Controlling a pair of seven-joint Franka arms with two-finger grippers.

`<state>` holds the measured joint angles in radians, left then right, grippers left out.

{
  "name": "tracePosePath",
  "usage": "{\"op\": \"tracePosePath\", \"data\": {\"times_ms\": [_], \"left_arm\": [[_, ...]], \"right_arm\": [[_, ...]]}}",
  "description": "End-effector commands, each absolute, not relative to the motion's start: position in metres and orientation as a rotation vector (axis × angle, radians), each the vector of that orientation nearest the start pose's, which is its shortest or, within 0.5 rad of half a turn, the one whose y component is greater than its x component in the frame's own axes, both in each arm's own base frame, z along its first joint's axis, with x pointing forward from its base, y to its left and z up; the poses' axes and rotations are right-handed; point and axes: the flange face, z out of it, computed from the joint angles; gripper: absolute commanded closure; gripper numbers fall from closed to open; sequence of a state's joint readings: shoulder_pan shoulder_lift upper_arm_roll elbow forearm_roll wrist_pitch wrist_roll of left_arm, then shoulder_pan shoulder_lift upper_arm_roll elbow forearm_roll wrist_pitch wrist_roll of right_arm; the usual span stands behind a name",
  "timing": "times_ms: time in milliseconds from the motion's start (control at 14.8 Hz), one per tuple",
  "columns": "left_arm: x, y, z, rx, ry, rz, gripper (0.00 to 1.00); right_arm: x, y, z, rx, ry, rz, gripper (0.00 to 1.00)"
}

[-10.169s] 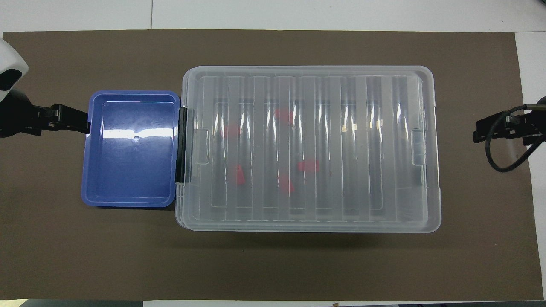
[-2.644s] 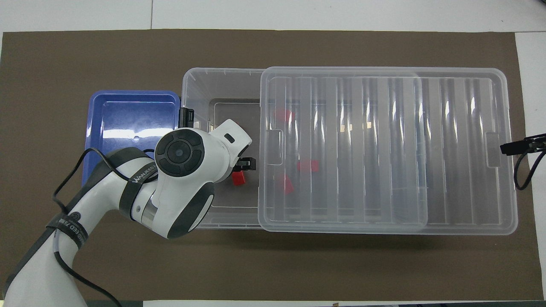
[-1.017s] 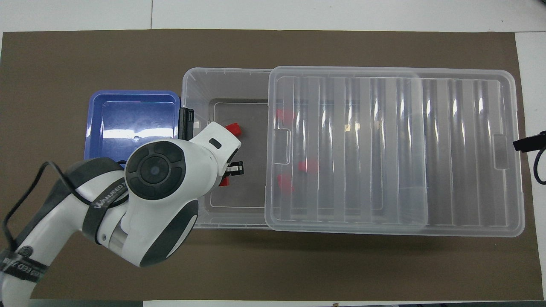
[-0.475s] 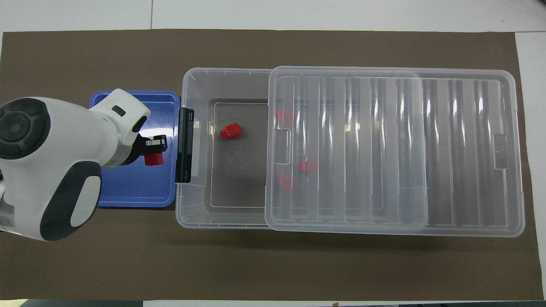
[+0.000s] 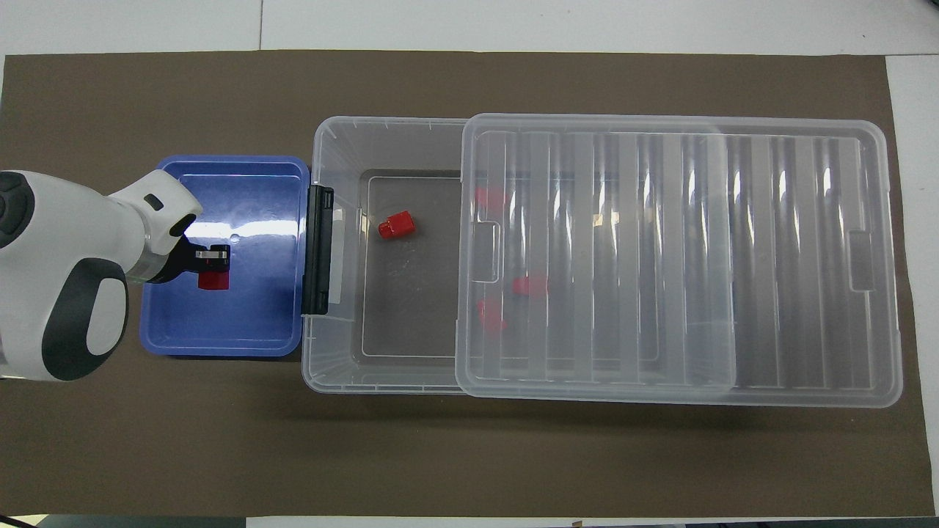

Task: Place red block in blue tray from box
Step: 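Carry the red block over the blue tray with the left gripper, then release the block from the left gripper while the right gripper closes the lid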

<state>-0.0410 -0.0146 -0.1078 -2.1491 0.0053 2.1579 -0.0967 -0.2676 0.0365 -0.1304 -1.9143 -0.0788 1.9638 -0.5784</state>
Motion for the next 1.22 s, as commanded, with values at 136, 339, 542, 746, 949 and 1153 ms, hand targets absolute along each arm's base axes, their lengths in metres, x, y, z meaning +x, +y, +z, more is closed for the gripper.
{"op": "tracePosePath", "data": {"times_ms": [136, 339, 542, 746, 949, 1153], "left_arm": [[0.554, -0.075, 0.355, -3.143, 0.121, -0.1, 1.0], [0.553, -0.076, 0.353, -3.143, 0.121, -0.083, 0.01], [0.555, -0.076, 0.362, -3.143, 0.104, -0.088, 0.0], [0.557, -0.076, 0.377, -3.141, 0.103, -0.078, 0.0], [0.566, -0.084, 0.415, -3.139, 0.119, -0.129, 0.0], [0.568, -0.089, 0.471, -3.134, 0.13, -0.163, 0.0]], "right_arm": [[0.536, -0.165, 0.467, -3.193, -0.283, 0.029, 1.0], [0.536, -0.138, 0.462, -3.154, -0.256, 0.023, 1.0], [0.543, -0.106, 0.461, -3.157, -0.227, 0.022, 1.0], [0.539, -0.089, 0.453, -3.148, -0.201, 0.044, 1.0], [0.541, -0.064, 0.452, -3.131, -0.2, 0.026, 1.0], [0.538, -0.049, 0.447, -3.132, -0.178, 0.014, 1.0]]}}
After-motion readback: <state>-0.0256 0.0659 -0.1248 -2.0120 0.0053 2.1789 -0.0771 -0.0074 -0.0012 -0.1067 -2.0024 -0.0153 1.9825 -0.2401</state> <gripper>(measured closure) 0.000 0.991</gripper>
